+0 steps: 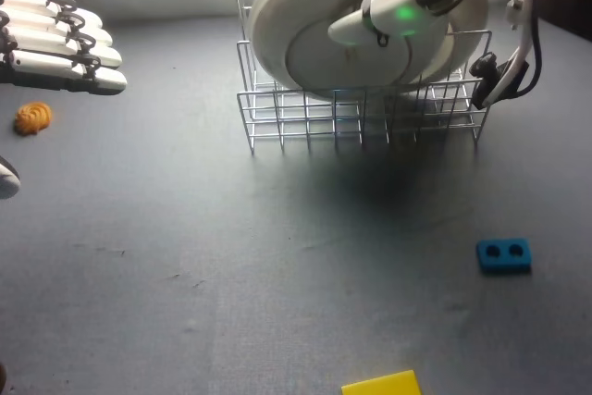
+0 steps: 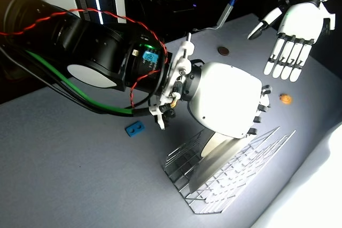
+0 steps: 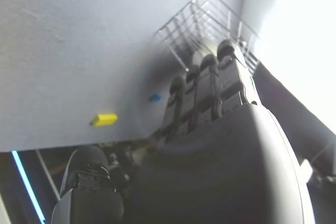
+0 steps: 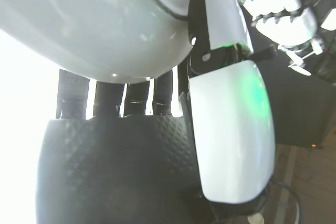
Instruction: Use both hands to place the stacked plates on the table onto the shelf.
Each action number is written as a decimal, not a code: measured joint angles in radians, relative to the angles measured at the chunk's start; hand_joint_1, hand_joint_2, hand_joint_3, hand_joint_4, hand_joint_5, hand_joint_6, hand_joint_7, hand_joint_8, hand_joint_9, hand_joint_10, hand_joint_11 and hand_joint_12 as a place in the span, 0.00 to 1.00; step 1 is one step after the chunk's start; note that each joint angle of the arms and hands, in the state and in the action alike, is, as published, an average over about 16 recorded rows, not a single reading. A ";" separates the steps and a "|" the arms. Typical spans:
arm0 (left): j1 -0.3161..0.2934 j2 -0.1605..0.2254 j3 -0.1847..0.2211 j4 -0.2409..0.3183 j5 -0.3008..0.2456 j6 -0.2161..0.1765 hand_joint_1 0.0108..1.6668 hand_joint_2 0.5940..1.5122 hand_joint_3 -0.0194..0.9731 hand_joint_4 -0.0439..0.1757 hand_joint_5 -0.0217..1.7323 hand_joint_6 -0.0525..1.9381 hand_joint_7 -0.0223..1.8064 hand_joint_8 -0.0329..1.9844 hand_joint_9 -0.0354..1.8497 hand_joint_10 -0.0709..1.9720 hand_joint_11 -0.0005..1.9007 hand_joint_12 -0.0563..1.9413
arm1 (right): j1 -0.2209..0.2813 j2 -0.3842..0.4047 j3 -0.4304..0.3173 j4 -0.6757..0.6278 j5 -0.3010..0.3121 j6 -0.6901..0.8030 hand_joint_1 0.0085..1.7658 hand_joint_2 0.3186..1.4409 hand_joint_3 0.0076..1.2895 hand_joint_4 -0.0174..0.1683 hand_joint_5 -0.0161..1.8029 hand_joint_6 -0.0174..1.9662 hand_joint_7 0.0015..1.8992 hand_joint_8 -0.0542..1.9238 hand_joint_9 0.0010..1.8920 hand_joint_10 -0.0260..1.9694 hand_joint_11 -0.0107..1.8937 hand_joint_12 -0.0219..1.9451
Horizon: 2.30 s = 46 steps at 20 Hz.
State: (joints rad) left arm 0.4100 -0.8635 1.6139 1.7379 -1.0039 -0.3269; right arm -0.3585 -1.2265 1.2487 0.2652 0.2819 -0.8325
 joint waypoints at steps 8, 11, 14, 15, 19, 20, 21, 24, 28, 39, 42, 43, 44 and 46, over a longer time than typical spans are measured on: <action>0.002 0.000 -0.007 0.007 0.004 0.007 0.00 0.55 0.04 0.22 0.04 0.03 0.02 0.01 0.03 0.00 0.01 0.03 | -0.030 -0.030 0.038 0.002 0.009 0.001 0.69 0.63 0.01 0.05 0.44 0.58 0.56 0.54 0.75 0.02 0.59 0.44; 0.003 0.000 -0.010 0.007 0.004 0.007 0.00 0.55 0.04 0.22 0.04 0.03 0.02 0.01 0.03 0.00 0.01 0.03 | -0.035 -0.032 0.040 0.001 0.010 0.000 0.69 0.63 0.01 0.05 0.44 0.58 0.56 0.54 0.74 0.02 0.59 0.44; 0.004 0.000 -0.013 0.007 0.004 0.008 0.00 0.55 0.04 0.22 0.04 0.03 0.02 0.01 0.03 0.00 0.01 0.03 | -0.037 -0.033 0.040 0.000 0.013 -0.001 0.68 0.63 0.01 0.05 0.44 0.57 0.56 0.51 0.74 0.02 0.58 0.45; 0.005 0.000 -0.014 0.006 0.004 0.008 0.00 0.55 0.04 0.22 0.04 0.04 0.02 0.01 0.03 0.00 0.01 0.03 | -0.037 -0.033 0.040 -0.001 0.015 -0.001 0.68 0.63 0.00 0.05 0.44 0.55 0.56 0.48 0.73 0.02 0.57 0.46; 0.010 0.000 -0.017 0.007 0.005 0.008 0.00 0.55 0.04 0.22 0.04 0.04 0.02 0.01 0.03 0.00 0.01 0.03 | -0.039 -0.033 0.040 -0.005 0.025 -0.001 0.65 0.63 0.00 0.05 0.43 0.41 0.56 0.36 0.70 0.02 0.53 0.49; 0.011 0.000 -0.019 0.007 0.005 0.008 0.00 0.55 0.04 0.22 0.04 0.04 0.02 0.01 0.03 0.00 0.01 0.03 | -0.040 -0.033 0.040 -0.006 0.028 0.000 0.65 0.63 0.00 0.05 0.43 0.37 0.56 0.33 0.69 0.02 0.52 0.50; 0.011 0.000 -0.020 0.007 0.005 0.008 0.00 0.55 0.04 0.22 0.04 0.04 0.02 0.01 0.03 0.00 0.01 0.03 | -0.040 -0.033 0.040 -0.007 0.030 0.000 0.64 0.63 0.00 0.05 0.43 0.34 0.56 0.30 0.69 0.02 0.51 0.51; 0.014 -0.001 -0.023 0.007 0.004 0.008 0.00 0.55 0.04 0.22 0.04 0.04 0.02 0.01 0.03 0.00 0.01 0.03 | -0.042 -0.032 0.040 -0.012 0.038 0.000 0.61 0.63 0.00 0.05 0.41 0.24 0.56 0.21 0.66 0.02 0.48 0.54; 0.017 -0.001 -0.025 0.007 0.004 0.008 0.00 0.55 0.04 0.22 0.04 0.04 0.03 0.02 0.03 0.00 0.01 0.03 | -0.040 -0.028 0.039 -0.020 0.045 0.000 0.57 0.62 0.01 0.06 0.38 0.10 0.55 0.08 0.61 0.02 0.42 0.57; 0.018 -0.002 -0.043 0.005 -0.003 0.011 0.00 0.55 0.04 0.22 0.04 0.04 0.03 0.01 0.03 0.00 0.01 0.03 | 0.002 0.048 -0.033 -0.069 0.031 -0.038 0.47 0.61 0.01 0.06 0.30 0.02 0.50 0.04 0.53 0.02 0.32 0.60; 0.018 -0.002 -0.058 0.004 -0.010 0.015 0.00 0.55 0.04 0.22 0.04 0.04 0.03 0.01 0.03 0.00 0.01 0.03 | 0.021 0.096 -0.082 -0.088 0.028 -0.067 0.43 0.59 0.01 0.06 0.28 0.02 0.48 0.04 0.52 0.02 0.31 0.58; 0.018 -0.002 -0.065 0.003 -0.013 0.017 0.00 0.55 0.04 0.22 0.04 0.04 0.03 0.01 0.03 0.00 0.01 0.03 | 0.027 0.116 -0.102 -0.094 0.029 -0.078 0.42 0.59 0.01 0.06 0.28 0.02 0.48 0.04 0.52 0.02 0.30 0.58; 0.018 -0.002 -0.071 0.002 -0.017 0.019 0.00 0.55 0.04 0.22 0.04 0.04 0.03 0.01 0.03 0.00 0.01 0.03 | 0.032 0.138 -0.125 -0.100 0.031 -0.089 0.41 0.59 0.01 0.07 0.28 0.02 0.47 0.04 0.51 0.02 0.30 0.57; 0.018 -0.002 -0.085 -0.001 -0.026 0.022 0.00 0.56 0.04 0.22 0.05 0.04 0.04 0.01 0.04 0.00 0.01 0.04 | 0.043 0.188 -0.173 -0.110 0.034 -0.113 0.39 0.58 0.01 0.07 0.29 0.02 0.47 0.04 0.51 0.02 0.30 0.56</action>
State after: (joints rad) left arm 0.4282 -0.8658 1.5292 1.7374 -1.0295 -0.3050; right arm -0.3157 -1.0387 1.0758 0.1557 0.3155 -0.9455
